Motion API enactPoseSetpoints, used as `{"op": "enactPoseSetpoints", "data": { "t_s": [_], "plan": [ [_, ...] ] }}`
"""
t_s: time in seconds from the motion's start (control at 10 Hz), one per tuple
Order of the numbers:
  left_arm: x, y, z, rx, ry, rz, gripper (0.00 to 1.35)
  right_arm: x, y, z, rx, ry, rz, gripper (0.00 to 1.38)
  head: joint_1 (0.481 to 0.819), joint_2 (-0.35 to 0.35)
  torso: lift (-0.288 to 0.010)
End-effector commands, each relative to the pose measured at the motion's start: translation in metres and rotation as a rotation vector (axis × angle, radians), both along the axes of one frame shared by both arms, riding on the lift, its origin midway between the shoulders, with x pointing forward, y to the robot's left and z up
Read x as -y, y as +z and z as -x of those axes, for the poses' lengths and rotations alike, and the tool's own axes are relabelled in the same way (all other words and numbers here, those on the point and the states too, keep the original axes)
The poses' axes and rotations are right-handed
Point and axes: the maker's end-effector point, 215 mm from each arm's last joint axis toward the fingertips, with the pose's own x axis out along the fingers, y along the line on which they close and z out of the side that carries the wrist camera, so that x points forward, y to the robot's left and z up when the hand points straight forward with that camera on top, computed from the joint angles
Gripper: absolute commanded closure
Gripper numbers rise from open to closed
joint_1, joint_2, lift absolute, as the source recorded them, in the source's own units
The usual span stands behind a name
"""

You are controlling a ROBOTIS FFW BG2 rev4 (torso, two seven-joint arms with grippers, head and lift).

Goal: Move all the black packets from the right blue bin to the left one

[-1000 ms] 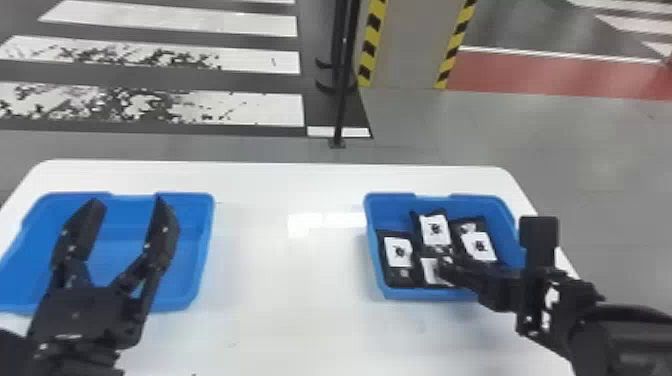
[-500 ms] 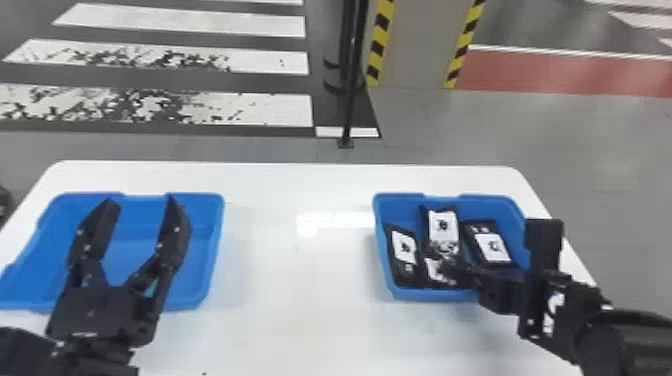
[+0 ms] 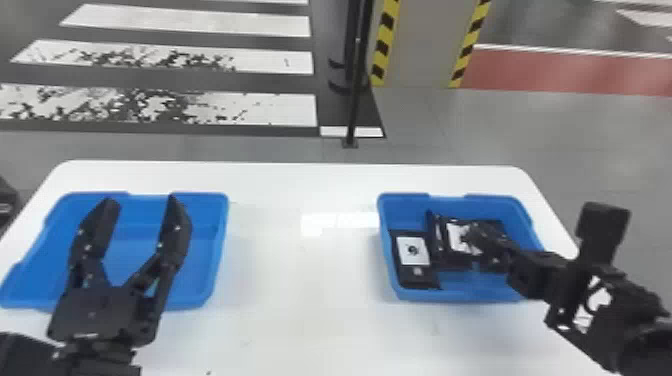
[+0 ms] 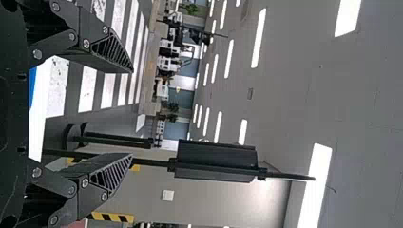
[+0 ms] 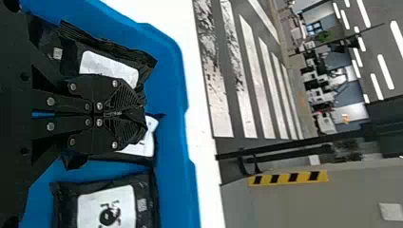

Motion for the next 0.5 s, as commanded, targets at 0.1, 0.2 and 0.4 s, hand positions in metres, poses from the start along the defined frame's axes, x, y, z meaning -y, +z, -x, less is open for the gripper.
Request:
{"op": "enactPoseSetpoints", "data": {
  "t_s": [0.1, 0.2, 0.4],
  "plan": [
    [0.005, 0.003, 0.001, 0.007, -0.02, 0.105, 0.45, -0.035, 0.05, -0.006, 0.153, 0.047, -0.206, 1.13, 0.695, -0.117, -0.14],
    [0.009, 0.013, 0.003, 0.039, -0.027, 0.121, 0.45, -0.064, 0.065, -0.009, 0.187, 0.106, -0.286, 1.13, 0.695, -0.107, -0.14],
    [0.034, 0.03, 0.005, 0.086, -0.084, 0.175, 0.45, -0.151, 0.087, -0.01, 0.208, 0.273, -0.481, 1.13, 0.695, -0.047, -0.14]
  ]
}}
